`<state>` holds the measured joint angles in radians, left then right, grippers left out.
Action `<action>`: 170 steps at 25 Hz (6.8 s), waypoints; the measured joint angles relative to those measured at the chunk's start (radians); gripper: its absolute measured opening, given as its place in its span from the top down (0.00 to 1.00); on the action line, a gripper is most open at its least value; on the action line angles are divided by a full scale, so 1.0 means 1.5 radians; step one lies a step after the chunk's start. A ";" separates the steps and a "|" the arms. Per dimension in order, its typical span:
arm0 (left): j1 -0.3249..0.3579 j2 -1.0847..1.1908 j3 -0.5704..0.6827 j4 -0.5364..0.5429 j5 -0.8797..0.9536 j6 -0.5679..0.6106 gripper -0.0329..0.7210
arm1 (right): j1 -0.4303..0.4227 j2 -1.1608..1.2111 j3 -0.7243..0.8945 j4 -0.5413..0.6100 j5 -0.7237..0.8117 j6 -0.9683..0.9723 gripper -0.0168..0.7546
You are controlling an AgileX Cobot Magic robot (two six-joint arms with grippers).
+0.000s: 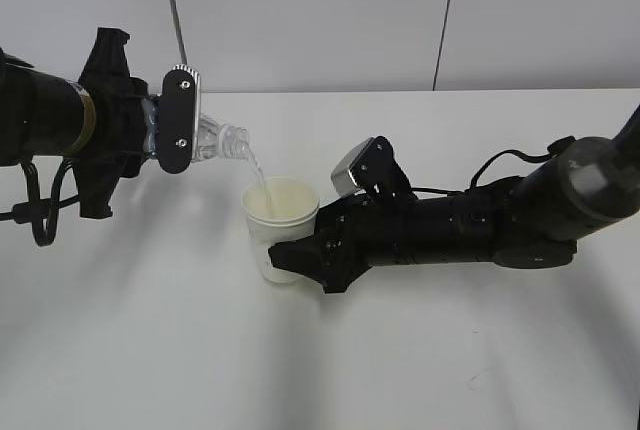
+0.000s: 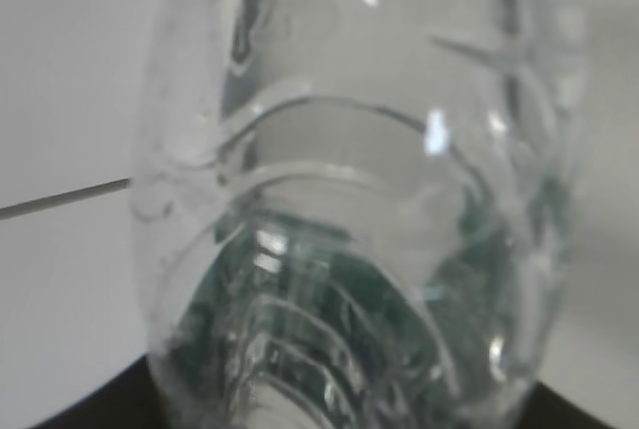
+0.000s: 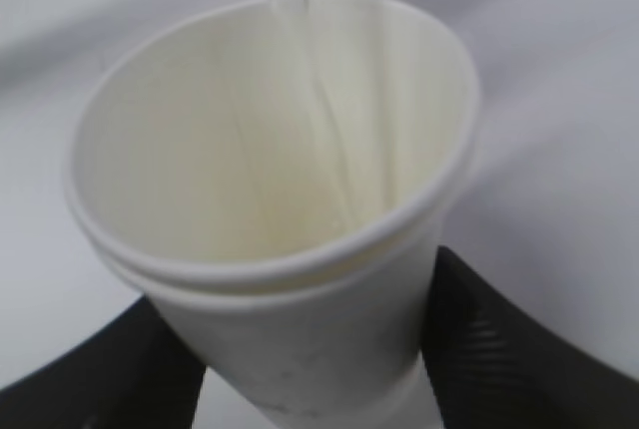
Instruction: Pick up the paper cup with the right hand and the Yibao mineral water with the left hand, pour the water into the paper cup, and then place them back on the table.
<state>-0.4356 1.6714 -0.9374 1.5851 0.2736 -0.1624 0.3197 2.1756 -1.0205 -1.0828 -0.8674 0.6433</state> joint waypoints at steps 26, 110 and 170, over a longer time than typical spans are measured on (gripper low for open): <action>0.000 0.000 -0.001 0.038 0.007 0.000 0.53 | 0.000 0.000 0.000 -0.001 0.001 0.000 0.35; -0.026 0.000 -0.002 0.087 0.031 -0.037 0.54 | 0.000 0.001 0.000 -0.007 0.013 0.000 0.35; 0.063 0.050 -0.004 0.153 0.016 -1.066 0.54 | -0.005 -0.022 0.000 0.075 0.018 0.000 0.35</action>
<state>-0.3407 1.7469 -0.9430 1.8143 0.2970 -1.7617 0.3123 2.1424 -1.0205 -0.9697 -0.8410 0.6433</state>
